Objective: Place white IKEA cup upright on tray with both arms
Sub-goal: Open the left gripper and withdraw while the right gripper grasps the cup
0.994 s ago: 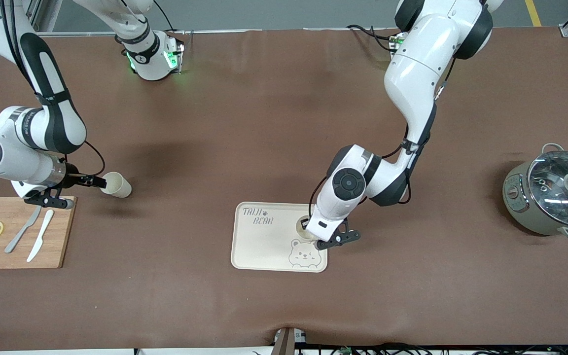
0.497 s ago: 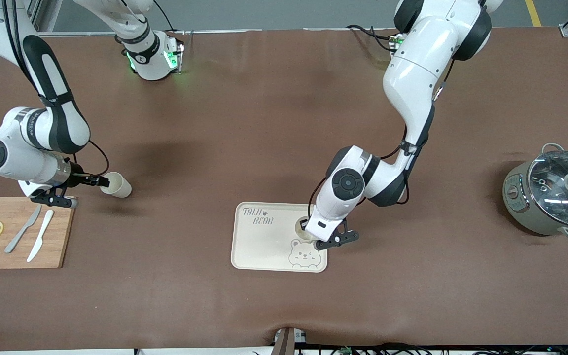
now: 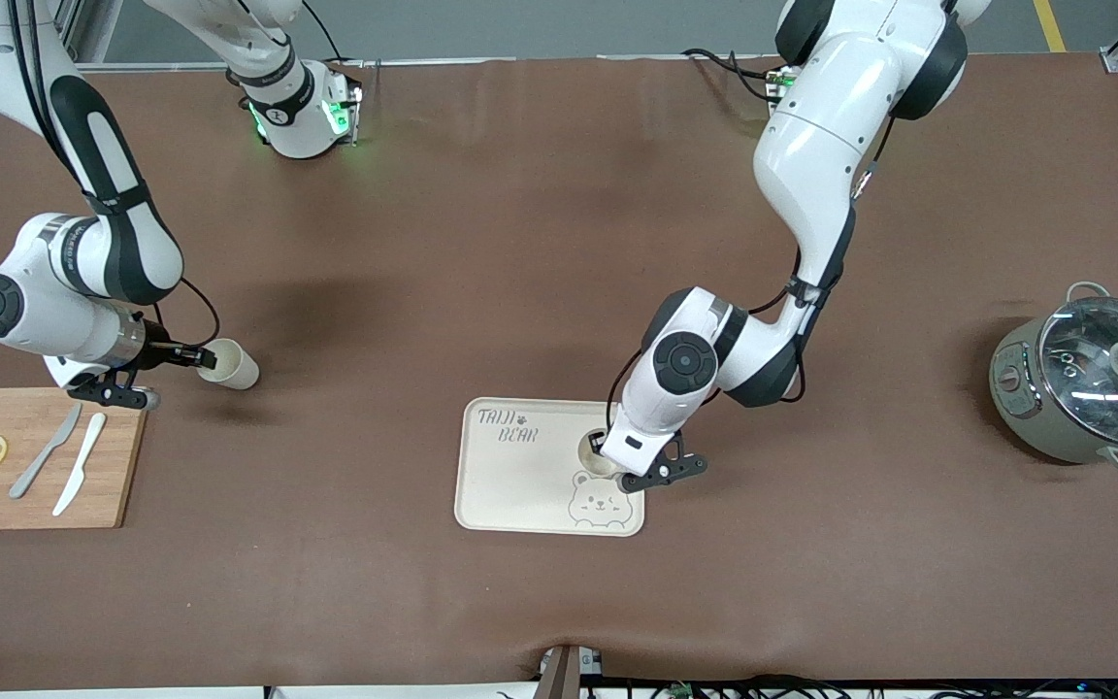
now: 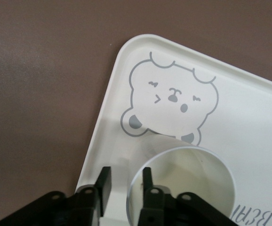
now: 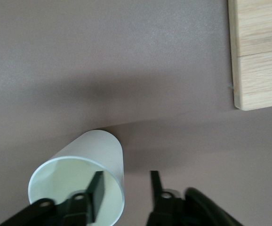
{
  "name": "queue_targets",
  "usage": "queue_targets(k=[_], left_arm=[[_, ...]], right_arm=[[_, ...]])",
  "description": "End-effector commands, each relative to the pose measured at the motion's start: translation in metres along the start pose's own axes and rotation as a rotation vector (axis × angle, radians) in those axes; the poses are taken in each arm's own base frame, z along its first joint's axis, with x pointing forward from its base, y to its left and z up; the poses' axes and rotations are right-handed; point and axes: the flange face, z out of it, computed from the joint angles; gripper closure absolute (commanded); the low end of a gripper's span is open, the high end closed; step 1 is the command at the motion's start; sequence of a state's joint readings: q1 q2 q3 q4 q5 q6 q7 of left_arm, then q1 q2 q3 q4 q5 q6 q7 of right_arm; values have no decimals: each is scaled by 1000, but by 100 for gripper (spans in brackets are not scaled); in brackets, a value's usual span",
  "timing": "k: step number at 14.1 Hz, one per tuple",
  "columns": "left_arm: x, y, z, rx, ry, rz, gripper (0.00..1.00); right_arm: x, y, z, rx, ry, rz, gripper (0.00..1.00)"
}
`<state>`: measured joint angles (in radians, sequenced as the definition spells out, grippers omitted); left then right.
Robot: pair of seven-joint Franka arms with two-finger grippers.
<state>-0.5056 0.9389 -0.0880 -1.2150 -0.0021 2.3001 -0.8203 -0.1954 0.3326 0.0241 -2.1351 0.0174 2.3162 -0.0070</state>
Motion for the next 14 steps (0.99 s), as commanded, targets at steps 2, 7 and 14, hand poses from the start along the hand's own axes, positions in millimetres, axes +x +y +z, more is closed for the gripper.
queue_targets(k=[2, 7, 14], left_arm=[[3, 2, -5, -7, 23, 8, 0], [9, 5, -31, -24, 41, -2, 0], [14, -14, -185, 75, -25, 31, 0]], right_arm=[[-1, -1, 3, 12, 9, 16, 82], [-1, -6, 1, 12, 6, 7, 100], [9, -30, -31, 8, -6, -35, 100]])
